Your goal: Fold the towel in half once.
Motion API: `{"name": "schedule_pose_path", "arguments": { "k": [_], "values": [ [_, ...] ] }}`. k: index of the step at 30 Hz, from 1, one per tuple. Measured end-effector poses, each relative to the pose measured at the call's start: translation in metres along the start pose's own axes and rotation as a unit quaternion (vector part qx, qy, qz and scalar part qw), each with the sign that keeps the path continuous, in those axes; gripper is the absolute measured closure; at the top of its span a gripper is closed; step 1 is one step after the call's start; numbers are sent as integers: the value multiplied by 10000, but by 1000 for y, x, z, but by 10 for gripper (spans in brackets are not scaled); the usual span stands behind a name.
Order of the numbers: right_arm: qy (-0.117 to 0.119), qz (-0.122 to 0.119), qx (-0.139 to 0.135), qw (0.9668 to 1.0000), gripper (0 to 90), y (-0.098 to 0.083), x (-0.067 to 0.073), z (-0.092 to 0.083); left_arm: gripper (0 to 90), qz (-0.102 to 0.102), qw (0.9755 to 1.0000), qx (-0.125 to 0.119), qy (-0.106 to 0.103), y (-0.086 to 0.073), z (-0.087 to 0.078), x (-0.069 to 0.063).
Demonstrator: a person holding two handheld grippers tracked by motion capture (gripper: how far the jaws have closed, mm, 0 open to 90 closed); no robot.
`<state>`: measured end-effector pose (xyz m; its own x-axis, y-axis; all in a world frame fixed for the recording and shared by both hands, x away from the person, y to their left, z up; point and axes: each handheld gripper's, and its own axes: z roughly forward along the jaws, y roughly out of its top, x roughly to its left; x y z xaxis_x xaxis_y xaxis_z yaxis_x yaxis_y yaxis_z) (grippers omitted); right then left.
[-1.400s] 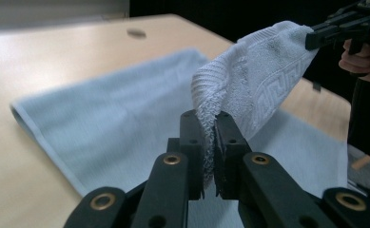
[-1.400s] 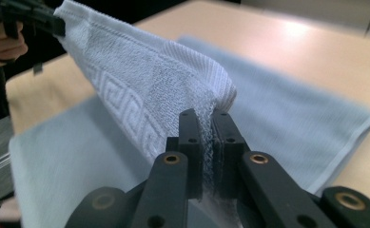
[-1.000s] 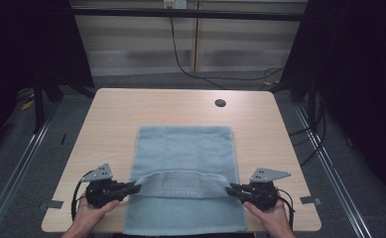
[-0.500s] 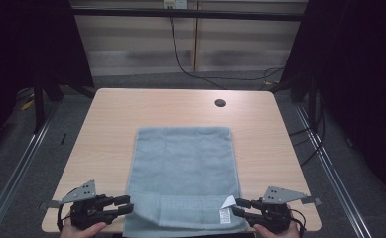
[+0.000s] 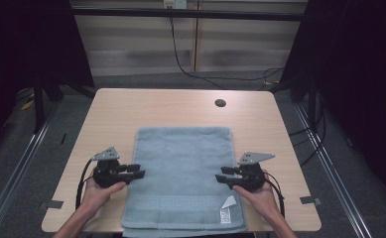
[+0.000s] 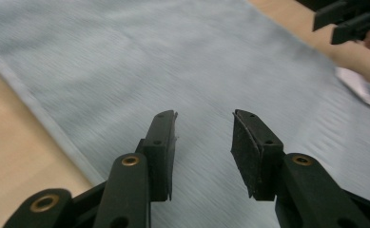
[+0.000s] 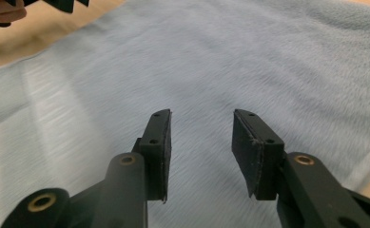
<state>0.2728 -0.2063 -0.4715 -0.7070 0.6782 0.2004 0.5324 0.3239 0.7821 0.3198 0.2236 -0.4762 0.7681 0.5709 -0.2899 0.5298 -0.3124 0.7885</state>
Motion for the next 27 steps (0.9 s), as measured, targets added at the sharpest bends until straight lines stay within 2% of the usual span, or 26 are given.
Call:
{"name": "schedule_pose_path", "arguments": {
  "k": [1,2,3,4,6,8,9,10,12,16,19,20,23,27],
  "values": [
    [0,0,0,10000,586,0,0,0,611,-79,10000,34,1,4,6,6],
    [-15,36,88,10000,585,5,-9,13,611,-80,9999,73,116,9,17,16],
    [-85,45,149,9998,581,8,-13,20,611,-100,9996,117,226,10,23,20],
    [-85,45,149,9998,581,8,-13,20,611,-100,9996,117,226,10,23,20],
    [-102,88,188,9997,574,12,-21,32,611,-219,9994,156,218,9,32,28],
    [-274,88,367,9989,564,15,-31,50,602,-152,9989,259,372,7,37,32],
    [-274,88,367,9989,564,15,-31,50,602,-81,9984,393,411,5,38,34],
    [-254,216,381,9987,564,14,-35,56,606,-68,9984,404,395,4,39,35],
    [-248,243,400,9986,564,12,-35,58,612,-49,9985,389,375,2,37,35],
    [-255,177,522,9982,564,7,-30,51,615,67,9987,382,328,-4,35,28],
    [-194,169,502,9984,566,-1,-24,44,618,220,9985,464,175,-13,28,13],
    [-194,169,502,9984,566,-1,-24,44,618,220,9985,464,175,-13,28,13],
    [-173,79,576,9982,568,-9,-13,35,618,280,9983,505,122,-20,23,2],
    [-84,101,637,9979,568,-16,-5,26,618,246,9985,487,42,-25,20,-4]
  ]
}}
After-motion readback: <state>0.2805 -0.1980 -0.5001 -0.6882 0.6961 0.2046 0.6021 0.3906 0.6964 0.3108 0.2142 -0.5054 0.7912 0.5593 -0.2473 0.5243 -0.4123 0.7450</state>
